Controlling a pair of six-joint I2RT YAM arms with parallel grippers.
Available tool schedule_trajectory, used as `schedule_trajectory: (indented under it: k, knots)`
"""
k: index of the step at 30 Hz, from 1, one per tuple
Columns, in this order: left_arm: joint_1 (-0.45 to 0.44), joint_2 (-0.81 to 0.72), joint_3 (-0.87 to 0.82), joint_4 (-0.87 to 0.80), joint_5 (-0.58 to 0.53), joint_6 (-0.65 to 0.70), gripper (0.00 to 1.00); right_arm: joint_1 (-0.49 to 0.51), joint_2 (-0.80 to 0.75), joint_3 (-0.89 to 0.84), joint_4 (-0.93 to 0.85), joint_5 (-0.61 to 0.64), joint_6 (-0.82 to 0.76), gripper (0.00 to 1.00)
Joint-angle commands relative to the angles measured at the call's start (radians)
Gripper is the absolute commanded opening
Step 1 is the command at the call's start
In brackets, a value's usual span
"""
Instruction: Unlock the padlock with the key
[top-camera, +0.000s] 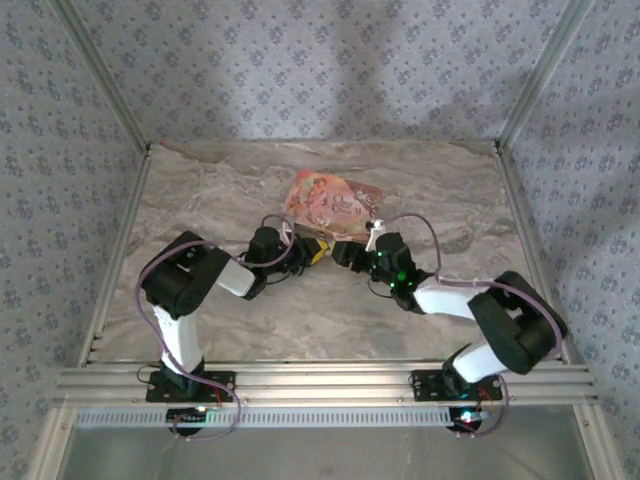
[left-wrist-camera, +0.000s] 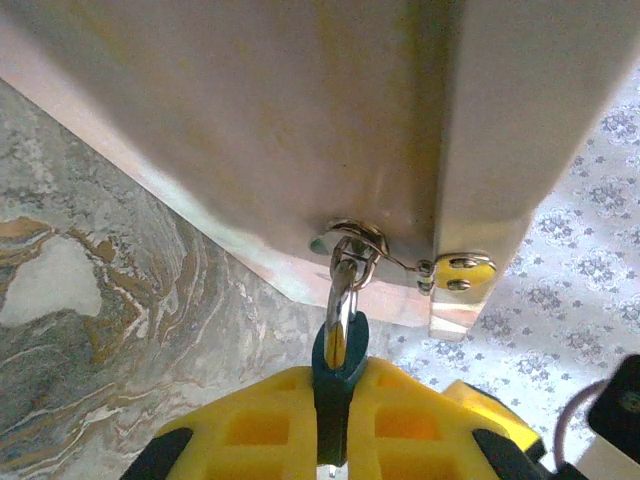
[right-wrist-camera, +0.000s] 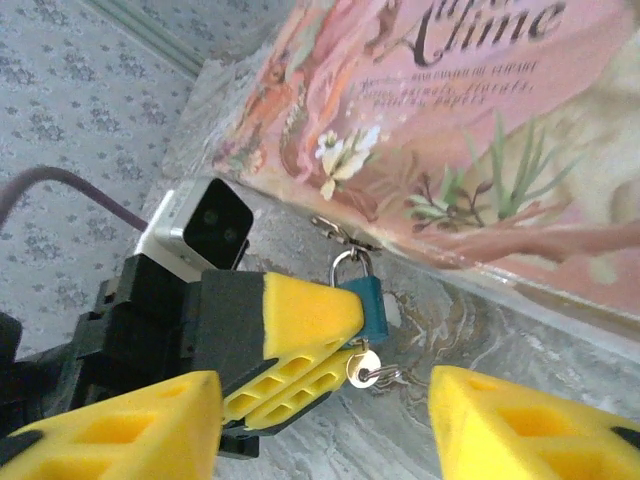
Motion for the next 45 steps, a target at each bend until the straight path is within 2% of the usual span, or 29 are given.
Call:
schedule_trajectory:
  k: [1,4,8,16,19,24,27,32,38,45]
  knots:
    - [-0.008,-0.051,0.013,-0.037,-0.019,-0.005,0.0,-0.008,-0.09,0.01,-0.136,0.05,-0.152,0.66]
    - [-0.01,-0.071,0.01,-0.053,-0.03,-0.016,0.0,-0.014,-0.167,0.022,-0.203,0.073,-0.23,0.76]
    - [-0.021,-0.099,-0.006,-0.049,-0.058,-0.06,0.0,-0.023,-0.257,0.027,-0.256,0.11,-0.339,1.0]
    - [-0.057,-0.118,0.004,-0.026,-0.071,-0.146,0.0,-0.004,-0.389,0.027,-0.28,0.099,-0.764,1.0]
    - [-0.066,-0.127,0.006,-0.049,-0.081,-0.149,0.0,0.037,-0.43,0.013,-0.308,0.103,-1.023,1.0]
    - [-0.077,-0.129,0.006,-0.052,-0.092,-0.167,0.0,0.123,-0.432,0.001,-0.387,0.19,-1.404,1.0]
    - [-0.081,-0.132,0.006,-0.055,-0.095,-0.176,0.0,0.158,-0.394,-0.005,-0.409,0.242,-1.531,1.0]
    - [-0.086,-0.141,0.006,-0.068,-0.102,-0.183,0.0,0.194,-0.279,-0.004,-0.357,0.286,-1.611,1.0]
    - [-0.089,-0.145,0.007,-0.072,-0.103,-0.191,0.0,0.213,-0.123,0.021,-0.26,0.284,-1.596,0.93]
    - [-0.088,-0.149,0.005,-0.078,-0.101,-0.192,0.0,0.194,-0.023,0.04,-0.174,0.263,-1.544,0.71]
